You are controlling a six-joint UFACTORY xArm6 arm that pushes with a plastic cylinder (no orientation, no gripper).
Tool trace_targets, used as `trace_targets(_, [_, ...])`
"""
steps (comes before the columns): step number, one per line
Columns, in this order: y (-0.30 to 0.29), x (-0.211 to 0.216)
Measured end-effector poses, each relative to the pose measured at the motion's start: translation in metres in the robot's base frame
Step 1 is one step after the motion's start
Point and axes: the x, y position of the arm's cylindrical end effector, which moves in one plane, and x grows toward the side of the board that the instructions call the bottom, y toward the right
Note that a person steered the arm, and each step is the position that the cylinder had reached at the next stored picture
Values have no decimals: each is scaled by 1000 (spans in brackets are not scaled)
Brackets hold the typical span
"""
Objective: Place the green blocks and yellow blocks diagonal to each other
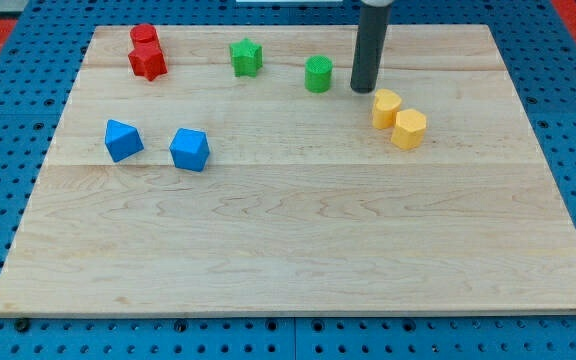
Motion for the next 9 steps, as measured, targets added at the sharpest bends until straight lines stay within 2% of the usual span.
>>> trace_targets(1, [-40, -33])
trace_targets(2, [-15, 14])
trace_targets(3, [-22, 21])
trace_targets(4, [-62, 8])
trace_targets(9, [-83, -64])
